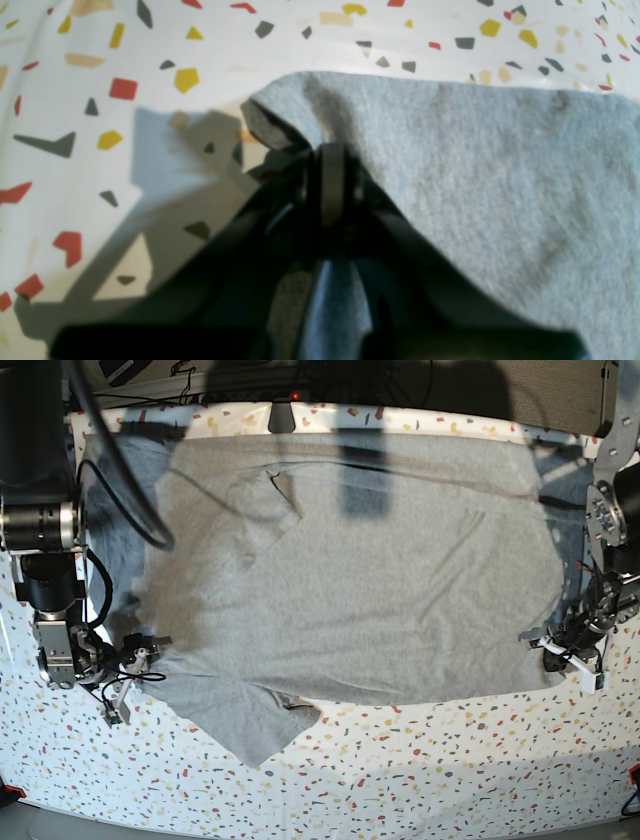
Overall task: Fold the T-shirt properly
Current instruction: 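Grasp the hem corners with both grippers, then lift the hem and fold it toward the collar with both grippers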
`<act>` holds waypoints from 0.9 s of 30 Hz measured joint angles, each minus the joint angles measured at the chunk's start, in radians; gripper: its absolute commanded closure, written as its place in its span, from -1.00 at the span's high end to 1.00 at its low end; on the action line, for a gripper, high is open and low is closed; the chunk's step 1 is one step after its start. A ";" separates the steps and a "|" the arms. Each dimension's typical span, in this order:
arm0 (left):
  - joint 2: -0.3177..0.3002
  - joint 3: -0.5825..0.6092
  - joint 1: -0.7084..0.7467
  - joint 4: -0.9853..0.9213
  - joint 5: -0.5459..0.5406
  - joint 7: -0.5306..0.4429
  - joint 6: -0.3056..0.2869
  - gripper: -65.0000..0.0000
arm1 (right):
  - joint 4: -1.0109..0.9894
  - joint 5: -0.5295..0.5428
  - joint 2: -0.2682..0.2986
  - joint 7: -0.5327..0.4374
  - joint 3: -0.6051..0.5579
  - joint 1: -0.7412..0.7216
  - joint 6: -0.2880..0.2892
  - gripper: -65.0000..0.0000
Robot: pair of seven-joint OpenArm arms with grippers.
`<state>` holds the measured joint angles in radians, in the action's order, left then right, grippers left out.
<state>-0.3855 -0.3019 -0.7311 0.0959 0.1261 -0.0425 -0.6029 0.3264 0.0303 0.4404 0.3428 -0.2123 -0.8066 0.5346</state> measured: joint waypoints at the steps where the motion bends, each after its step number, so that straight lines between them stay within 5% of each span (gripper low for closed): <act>1: 0.000 0.000 0.000 0.000 0.000 0.000 0.000 -1.00 | 0.001 0.002 0.000 -0.013 0.000 0.008 -0.005 0.03; 5: 0.000 0.000 0.000 0.000 0.000 0.000 0.000 -1.00 | 0.001 0.005 0.000 -0.036 0.001 0.021 -0.008 -0.08; 12: 0.000 0.000 0.000 0.000 0.000 0.000 0.000 -1.00 | 0.001 0.006 -0.010 -0.032 0.001 0.018 -0.008 -1.00; 15: 0.000 0.000 0.001 0.000 -0.039 0.002 0.000 -1.00 | 0.001 0.005 -0.011 -0.045 0.001 0.019 -0.052 -1.00; 20: 0.000 0.000 0.006 0.011 -0.127 0.021 0.001 -1.00 | -0.001 -0.003 -0.010 -0.021 0.001 -0.006 -0.049 -1.00; 27: 0.006 0.000 0.000 0.150 -0.123 0.183 0.000 -1.00 | 0.063 0.003 -0.008 0.045 0.000 -0.035 0.069 -1.00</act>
<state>-0.3790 -0.3019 -0.7315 0.2462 0.0029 0.1402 -0.6029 0.3889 0.0330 0.4324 0.3874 -0.2123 -0.8417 0.6041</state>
